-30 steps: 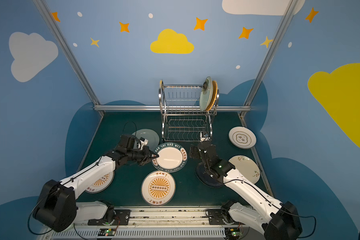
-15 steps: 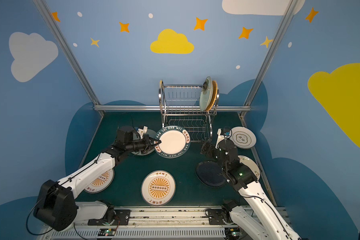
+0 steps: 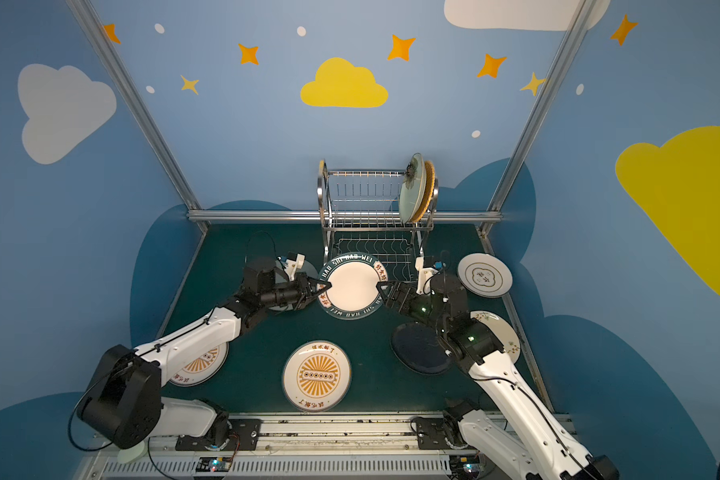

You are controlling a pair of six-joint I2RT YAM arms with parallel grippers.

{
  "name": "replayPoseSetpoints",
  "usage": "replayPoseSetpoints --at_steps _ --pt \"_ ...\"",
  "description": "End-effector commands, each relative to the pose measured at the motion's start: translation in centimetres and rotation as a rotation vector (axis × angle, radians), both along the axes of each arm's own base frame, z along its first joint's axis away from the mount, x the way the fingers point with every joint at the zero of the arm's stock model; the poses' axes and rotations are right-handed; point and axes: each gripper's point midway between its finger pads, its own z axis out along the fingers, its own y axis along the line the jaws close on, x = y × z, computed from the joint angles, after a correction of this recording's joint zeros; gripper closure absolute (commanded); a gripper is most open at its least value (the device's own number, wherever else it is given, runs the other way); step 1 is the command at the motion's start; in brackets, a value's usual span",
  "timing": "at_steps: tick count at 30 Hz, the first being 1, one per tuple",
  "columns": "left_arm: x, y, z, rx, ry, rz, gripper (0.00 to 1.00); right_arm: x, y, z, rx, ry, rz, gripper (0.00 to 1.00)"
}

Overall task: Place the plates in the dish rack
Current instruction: 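Grasp the upright plate's rim with the right gripper while the left gripper holds it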

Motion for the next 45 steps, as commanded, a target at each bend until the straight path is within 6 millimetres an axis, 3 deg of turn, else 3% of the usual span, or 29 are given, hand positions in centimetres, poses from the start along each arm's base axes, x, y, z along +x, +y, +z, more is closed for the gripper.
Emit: replayPoseSetpoints --at_steps 1,7,14,17,30,33,36,38,40,41,45 --pt "-0.6 -0.3 4.0 -0.068 -0.126 -0.035 0.96 0.2 2.0 1.1 0.1 0.007 0.029 0.12" --pt "-1.1 -0.2 4.9 -0.053 -0.159 -0.045 0.96 0.7 2.9 -1.1 0.109 0.085 -0.004 0.21" --pt "-1.0 -0.7 3.9 -0.045 -0.137 -0.067 0.96 0.8 2.4 -1.4 0.133 0.088 -0.048 0.5" --pt "-1.0 -1.0 3.7 -0.051 -0.124 -0.076 0.96 0.9 1.7 -2.0 0.153 0.108 -0.102 0.58" --pt "-0.9 -1.3 2.7 -0.023 -0.106 -0.086 0.96 0.7 0.9 -2.4 0.171 0.121 -0.148 0.84" --pt "-0.9 -1.3 2.6 -0.022 -0.103 -0.086 0.96 0.6 0.7 -2.3 0.158 0.119 -0.15 0.99" --pt "-0.9 -1.4 2.8 -0.02 -0.101 -0.095 0.95 0.4 0.1 -2.1 0.143 0.127 -0.171 1.0" --pt "-0.9 -1.4 2.8 -0.013 -0.101 -0.098 0.83 0.2 -0.2 -1.5 0.136 0.105 -0.172 1.0" --pt "-0.9 -1.2 2.7 0.001 -0.099 -0.094 0.51 -0.2 -0.7 -0.8 0.122 0.083 -0.176 1.0" --pt "-0.9 -1.1 2.7 0.01 -0.098 -0.086 0.4 -0.4 -1.0 -0.4 0.113 0.071 -0.179 1.0" --pt "-0.4 1.1 2.0 0.087 -0.103 0.047 0.11 -1.6 -2.1 1.5 0.091 0.018 -0.173 1.0"
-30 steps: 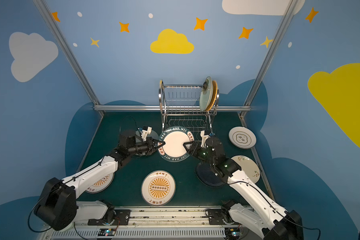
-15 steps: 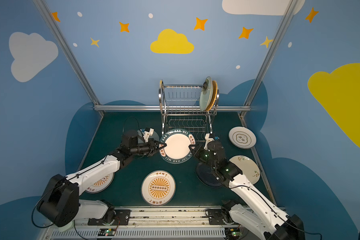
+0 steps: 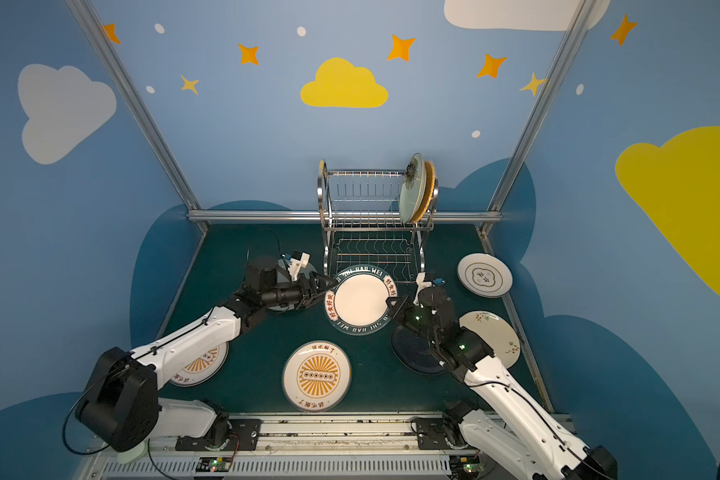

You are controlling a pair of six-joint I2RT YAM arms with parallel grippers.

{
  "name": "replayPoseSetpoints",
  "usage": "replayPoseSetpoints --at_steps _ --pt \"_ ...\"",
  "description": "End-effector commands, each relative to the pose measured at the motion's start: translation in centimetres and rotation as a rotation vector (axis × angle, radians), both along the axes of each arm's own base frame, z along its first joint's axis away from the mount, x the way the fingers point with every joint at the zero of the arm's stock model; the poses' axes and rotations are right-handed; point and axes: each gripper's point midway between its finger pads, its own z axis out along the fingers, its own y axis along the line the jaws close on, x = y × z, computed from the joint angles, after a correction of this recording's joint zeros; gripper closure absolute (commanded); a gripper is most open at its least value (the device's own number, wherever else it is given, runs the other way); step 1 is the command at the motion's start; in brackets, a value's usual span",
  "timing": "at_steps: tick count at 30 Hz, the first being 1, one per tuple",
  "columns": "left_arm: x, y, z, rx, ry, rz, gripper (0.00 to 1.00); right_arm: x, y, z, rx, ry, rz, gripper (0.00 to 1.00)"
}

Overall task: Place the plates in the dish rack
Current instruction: 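Grasp the upright plate's rim with the right gripper while the left gripper holds it, then lift the green-rimmed plate over the rack with the right gripper while the left gripper releases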

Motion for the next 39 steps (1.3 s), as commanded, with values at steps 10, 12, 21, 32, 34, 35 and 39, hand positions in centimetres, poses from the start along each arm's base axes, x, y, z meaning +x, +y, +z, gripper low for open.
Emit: replayPoseSetpoints --at_steps 10,12,21,32,34,35,39 --pt "0.1 7.1 7.3 0.061 -0.269 0.257 0.0 -3.6 0.7 13.8 0.12 -0.348 0.183 1.0" --pt "-0.4 8.1 8.9 0.074 -0.343 0.283 0.0 -3.9 0.9 16.1 0.123 -0.391 0.202 1.0" --pt "-2.7 9.9 13.0 0.103 -0.571 0.315 0.0 -0.8 0.9 26.0 0.052 -0.564 0.121 1.0" --pt "-2.7 8.5 12.4 0.103 -0.556 0.226 0.0 8.0 -2.2 32.2 -0.366 -0.703 -0.235 1.0" --pt "-2.7 8.5 12.4 0.099 -0.558 0.225 0.0 9.3 -2.5 32.8 -0.45 -0.721 -0.278 1.0" --pt "-2.7 8.5 12.4 0.098 -0.555 0.224 0.0 10.0 -2.6 33.0 -0.49 -0.731 -0.287 1.0" --pt "-2.8 8.4 12.5 0.093 -0.558 0.218 0.0 12.4 -3.1 33.7 -0.657 -0.751 -0.345 1.0"
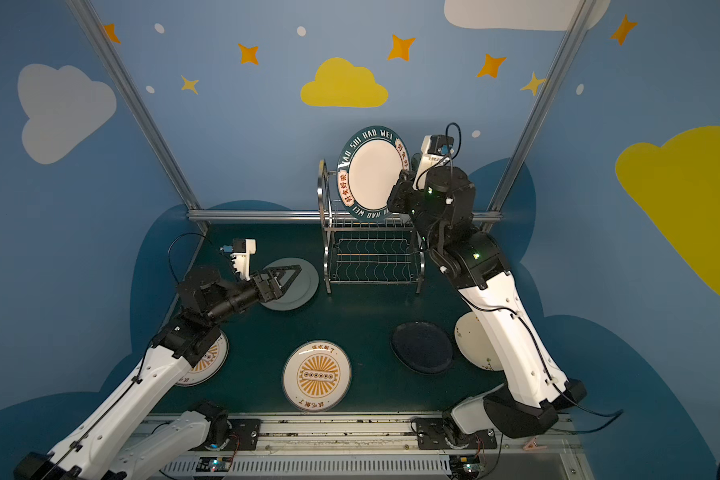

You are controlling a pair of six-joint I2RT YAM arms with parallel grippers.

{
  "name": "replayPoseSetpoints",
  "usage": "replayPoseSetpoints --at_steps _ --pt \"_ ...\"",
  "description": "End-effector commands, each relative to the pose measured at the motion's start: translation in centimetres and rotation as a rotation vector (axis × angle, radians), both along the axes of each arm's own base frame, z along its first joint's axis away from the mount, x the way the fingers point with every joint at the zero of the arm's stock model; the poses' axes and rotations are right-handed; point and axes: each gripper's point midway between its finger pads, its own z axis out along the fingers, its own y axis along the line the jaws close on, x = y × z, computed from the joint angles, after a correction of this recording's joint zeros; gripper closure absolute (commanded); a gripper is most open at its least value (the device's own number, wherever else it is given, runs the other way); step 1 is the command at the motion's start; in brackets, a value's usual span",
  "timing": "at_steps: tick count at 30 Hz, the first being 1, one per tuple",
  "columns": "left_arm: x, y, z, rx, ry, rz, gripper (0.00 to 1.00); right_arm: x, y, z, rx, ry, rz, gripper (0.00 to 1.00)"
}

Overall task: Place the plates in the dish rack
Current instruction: 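Lift the green-rimmed plate over the rack with the right gripper while the left gripper releases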

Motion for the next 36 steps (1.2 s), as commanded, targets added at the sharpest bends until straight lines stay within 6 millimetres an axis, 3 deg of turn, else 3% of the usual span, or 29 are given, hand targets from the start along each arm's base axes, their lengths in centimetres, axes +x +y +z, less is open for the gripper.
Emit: replayPoseSetpoints --at_steps 1,10,24,36 --pt "-0.3 -0.1 1.9 -0.005 -0.057 -0.02 0.0 1.0 -3.0 3.0 -0.126 -0.095 -0.165 1.0" --pt "-0.8 -1.1 2.2 -0.016 -0.069 -0.093 0.0 6.2 -4.5 0.4 -0.263 -0.023 -0.274 1.0" --pt "-1.5 -2.3 2.4 -0.025 -0.065 -0.187 0.0 9.9 -4.7 -2.0 -0.448 -0.001 -0.377 1.0" --pt "-3.0 -3.4 3.3 -0.035 -0.105 -0.286 0.0 11.3 -4.4 -4.1 -0.541 0.035 -0.402 1.0"
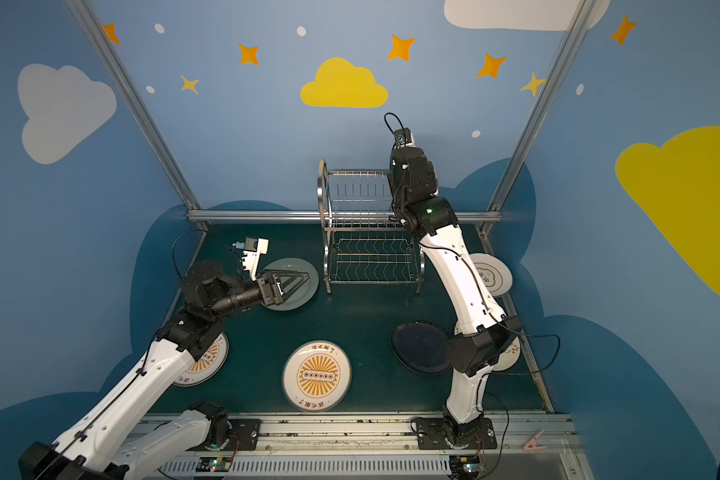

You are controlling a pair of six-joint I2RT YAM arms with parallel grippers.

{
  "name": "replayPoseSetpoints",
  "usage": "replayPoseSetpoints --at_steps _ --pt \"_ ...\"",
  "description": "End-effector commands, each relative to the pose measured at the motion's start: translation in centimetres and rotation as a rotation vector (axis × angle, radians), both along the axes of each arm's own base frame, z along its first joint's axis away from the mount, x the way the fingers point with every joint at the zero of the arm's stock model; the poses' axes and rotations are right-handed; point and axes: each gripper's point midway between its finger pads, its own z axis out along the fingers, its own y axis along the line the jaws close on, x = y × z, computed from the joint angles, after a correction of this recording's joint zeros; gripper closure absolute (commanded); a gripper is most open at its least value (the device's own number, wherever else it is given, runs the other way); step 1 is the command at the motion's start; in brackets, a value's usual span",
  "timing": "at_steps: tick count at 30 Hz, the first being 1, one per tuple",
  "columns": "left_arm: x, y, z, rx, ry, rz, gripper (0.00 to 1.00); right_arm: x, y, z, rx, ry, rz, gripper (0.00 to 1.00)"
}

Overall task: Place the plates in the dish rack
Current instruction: 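Lower the green-rimmed plate into the rack slot beside the sunflower plate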

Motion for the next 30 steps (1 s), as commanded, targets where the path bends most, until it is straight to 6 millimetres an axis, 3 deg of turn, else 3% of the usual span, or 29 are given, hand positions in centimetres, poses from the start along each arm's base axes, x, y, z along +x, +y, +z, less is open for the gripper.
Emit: replayPoseSetpoints --at_steps 1,13,30 --pt "-0.6 -0.3 2.1 -0.014 -0.076 -0.033 0.0 0.1 -0.6 2.2 0.02 -0.079 -0.032 1.0" --pt "-0.6 -0.4 2.0 -0.013 -0.073 -0.034 0.0 0.7 -0.2 -0.5 -0.01 -0.012 -0.041 1.0" --pt "-0.6 -0.4 2.0 -0.011 -0.072 -0.031 0.0 0.4 0.4 -1.6 -0.075 0.017 -0.116 1.0"
